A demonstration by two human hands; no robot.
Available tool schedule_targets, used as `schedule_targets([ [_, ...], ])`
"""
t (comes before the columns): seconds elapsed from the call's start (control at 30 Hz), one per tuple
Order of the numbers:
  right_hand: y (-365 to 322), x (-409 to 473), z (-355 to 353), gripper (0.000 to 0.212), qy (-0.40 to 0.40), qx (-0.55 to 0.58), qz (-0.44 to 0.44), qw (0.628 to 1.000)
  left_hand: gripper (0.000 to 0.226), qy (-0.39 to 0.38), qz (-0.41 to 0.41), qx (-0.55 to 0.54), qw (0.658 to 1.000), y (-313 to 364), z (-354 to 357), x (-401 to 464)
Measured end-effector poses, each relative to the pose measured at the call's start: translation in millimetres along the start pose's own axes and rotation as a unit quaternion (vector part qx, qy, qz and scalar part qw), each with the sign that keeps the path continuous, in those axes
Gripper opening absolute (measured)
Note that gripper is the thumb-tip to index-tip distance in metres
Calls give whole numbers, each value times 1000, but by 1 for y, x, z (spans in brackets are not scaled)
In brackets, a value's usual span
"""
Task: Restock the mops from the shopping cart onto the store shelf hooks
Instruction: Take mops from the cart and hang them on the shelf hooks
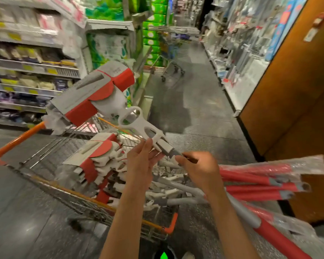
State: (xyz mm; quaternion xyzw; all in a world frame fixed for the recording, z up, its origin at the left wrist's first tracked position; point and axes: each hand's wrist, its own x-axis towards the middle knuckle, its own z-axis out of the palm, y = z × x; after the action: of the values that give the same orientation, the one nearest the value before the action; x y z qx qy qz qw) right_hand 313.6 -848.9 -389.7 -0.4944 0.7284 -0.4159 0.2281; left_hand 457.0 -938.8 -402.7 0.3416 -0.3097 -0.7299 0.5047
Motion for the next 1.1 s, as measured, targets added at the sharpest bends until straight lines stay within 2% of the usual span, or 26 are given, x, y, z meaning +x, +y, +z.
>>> schedule_targets([
  [0.07,4,-12,-11,58,23,23,-13,999,24,-23,-8,2,1000,-2,8,-9],
  [0.17,11,-32,-31,25,55,32,-3,998,30,-48,-23,9,999,-10,21,-26],
  [0.23,13,-44,-43,27,71,43,6,997,31,-54,-24,7,998,-18,30,-36],
  [0.3,18,-57,-56,12,81,58,22,995,36,-61,-24,3,998,-25,41,-48],
  [0.37,23,-72,-69,14,93,67,35,993,40,-83,-19,17,996,-34,51,-60],
  [0.47,31,-98,-86,15,121,93,47,987,26,-114,-15,46,992,-43,68,-80],
  [0.6,50,-149,-109,14,172,124,48,976,31,-187,-6,97,978,-58,94,-117],
  [0.7,68,-194,-130,21,228,132,71,962,30,-227,-13,113,967,-74,119,-157],
  [0.77,78,-226,-144,17,252,146,73,954,28,-241,-32,106,964,-89,135,-188],
  [0.9,93,-294,-167,26,310,200,97,924,29,-273,-94,63,955,-117,161,-256],
  [1.1,122,-401,-196,24,371,233,130,890,30,-317,-120,90,937,-164,183,-358],
])
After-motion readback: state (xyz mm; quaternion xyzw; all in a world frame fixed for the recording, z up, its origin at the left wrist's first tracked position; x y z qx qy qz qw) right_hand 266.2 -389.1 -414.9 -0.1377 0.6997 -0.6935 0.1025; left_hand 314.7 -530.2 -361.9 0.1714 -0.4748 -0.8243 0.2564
